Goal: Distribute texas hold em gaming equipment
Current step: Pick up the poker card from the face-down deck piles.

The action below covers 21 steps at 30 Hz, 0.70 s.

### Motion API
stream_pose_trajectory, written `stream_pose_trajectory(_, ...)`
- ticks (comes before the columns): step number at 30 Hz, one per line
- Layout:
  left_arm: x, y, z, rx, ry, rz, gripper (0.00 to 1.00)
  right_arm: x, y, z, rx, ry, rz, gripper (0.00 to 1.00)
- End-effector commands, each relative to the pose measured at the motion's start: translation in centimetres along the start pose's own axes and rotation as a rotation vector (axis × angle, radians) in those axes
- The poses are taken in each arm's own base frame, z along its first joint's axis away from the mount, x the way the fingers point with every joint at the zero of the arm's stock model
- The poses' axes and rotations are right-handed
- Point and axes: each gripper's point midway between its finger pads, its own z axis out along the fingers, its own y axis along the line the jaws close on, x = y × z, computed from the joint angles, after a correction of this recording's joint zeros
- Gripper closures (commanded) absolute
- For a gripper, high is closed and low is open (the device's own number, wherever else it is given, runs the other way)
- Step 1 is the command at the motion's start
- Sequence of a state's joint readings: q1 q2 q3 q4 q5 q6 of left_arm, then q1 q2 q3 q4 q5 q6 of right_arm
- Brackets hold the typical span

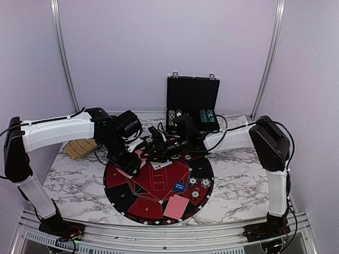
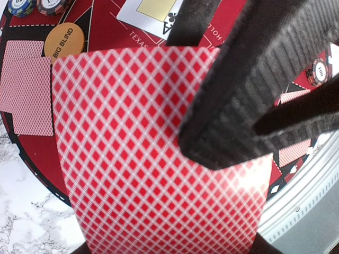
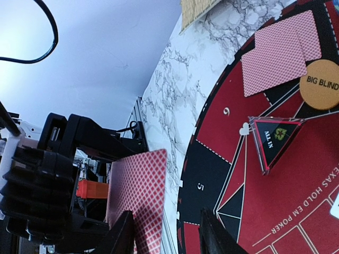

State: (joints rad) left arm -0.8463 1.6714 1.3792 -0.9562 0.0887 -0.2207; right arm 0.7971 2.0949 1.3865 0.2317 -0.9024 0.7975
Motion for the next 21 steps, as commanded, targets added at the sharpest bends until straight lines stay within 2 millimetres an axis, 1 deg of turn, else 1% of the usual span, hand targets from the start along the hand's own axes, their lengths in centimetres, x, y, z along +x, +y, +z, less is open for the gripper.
stream_pose_trajectory(1,-0.4,-0.4,-0.5,0.012,-0.008,0.007,0.59,-1.1,2.0,-1.0,-0.014,-0.041,-0.043,0.6)
stream_pose_trajectory(4,-0.3,-0.4,-0.4,0.011,-0.003,0.008,0.59,-1.3,2.3,-1.3,-0.018,-0.048,-0.048,0.63)
stream_pose_trajectory(7,-0.3,-0.2,-0.2,0.002,0.004,0.004,0.59,-1.4,2.8,-1.6,-0.025,-0.056,-0.052,0.68)
stream_pose_trajectory(11,-0.3,-0.1,0.0,-0.003,0.008,0.001,0.59,-1.4,3.3,-1.9,-0.043,-0.06,-0.047,0.71)
stream_pose_trajectory(14,-0.5,-0.1,0.0,-0.006,0.007,-0.001,0.59,-1.3,3.6,-2.0,-0.058,-0.059,-0.045,0.72)
stream_pose_trajectory(21,-0.8,0.0,-0.2,-0.008,-0.004,-0.003,0.59,-1.3,3.6,-2.0,-0.059,-0.059,-0.051,0.73)
